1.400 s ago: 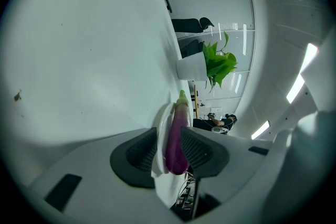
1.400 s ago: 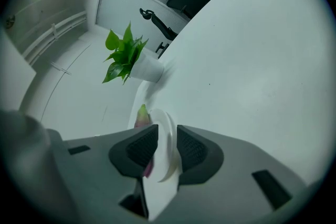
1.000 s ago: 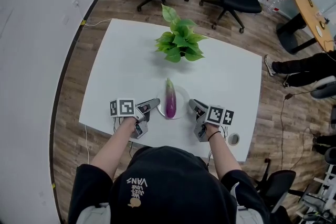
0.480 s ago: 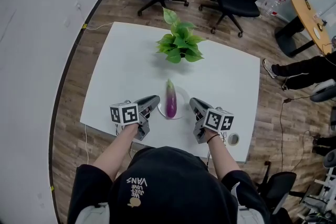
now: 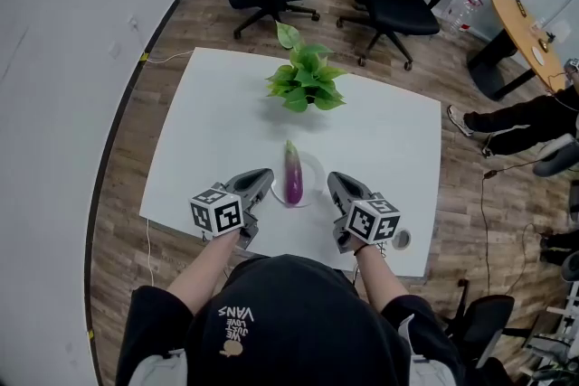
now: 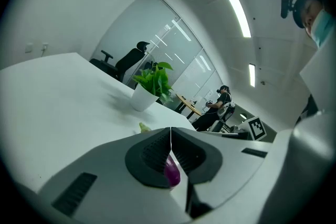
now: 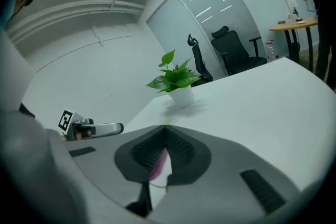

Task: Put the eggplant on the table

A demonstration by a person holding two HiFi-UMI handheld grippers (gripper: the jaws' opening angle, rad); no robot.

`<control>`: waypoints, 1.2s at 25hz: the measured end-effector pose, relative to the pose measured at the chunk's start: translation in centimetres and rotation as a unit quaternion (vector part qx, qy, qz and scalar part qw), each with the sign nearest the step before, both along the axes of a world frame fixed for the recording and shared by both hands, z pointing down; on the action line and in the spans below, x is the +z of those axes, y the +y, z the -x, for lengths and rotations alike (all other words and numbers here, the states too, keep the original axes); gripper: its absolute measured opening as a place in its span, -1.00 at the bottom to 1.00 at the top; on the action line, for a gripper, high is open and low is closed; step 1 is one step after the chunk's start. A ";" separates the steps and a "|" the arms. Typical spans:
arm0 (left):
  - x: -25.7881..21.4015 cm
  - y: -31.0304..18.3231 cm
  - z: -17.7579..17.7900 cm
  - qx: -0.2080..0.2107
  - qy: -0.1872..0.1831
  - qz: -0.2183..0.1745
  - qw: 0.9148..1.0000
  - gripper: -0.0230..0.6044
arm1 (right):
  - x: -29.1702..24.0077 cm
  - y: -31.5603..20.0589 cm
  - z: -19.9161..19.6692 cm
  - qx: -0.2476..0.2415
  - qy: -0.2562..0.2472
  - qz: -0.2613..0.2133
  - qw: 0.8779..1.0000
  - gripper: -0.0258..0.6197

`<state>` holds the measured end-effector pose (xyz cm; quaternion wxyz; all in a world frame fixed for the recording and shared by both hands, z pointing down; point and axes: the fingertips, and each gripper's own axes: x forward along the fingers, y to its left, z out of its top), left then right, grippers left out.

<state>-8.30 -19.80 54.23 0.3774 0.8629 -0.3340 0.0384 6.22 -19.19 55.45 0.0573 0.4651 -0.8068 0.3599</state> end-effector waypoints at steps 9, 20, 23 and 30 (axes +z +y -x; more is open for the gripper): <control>-2.2 1.7 -0.5 0.008 -0.002 -0.028 1.000 -0.89 | -1.4 2.3 0.8 -0.021 0.018 -0.020 0.999 -0.86; -4.6 3.1 0.7 -0.020 -0.040 -0.109 0.993 -0.89 | -4.6 3.7 0.7 -0.003 0.072 -0.106 0.992 -0.86; -4.7 3.4 0.6 -0.025 -0.043 -0.117 0.992 -0.89 | -5.2 3.7 0.6 -0.001 0.081 -0.120 0.989 -0.86; -4.7 3.8 0.2 -0.024 -0.045 -0.120 0.991 -0.89 | -5.8 3.9 0.8 -0.009 0.093 -0.130 0.987 -0.86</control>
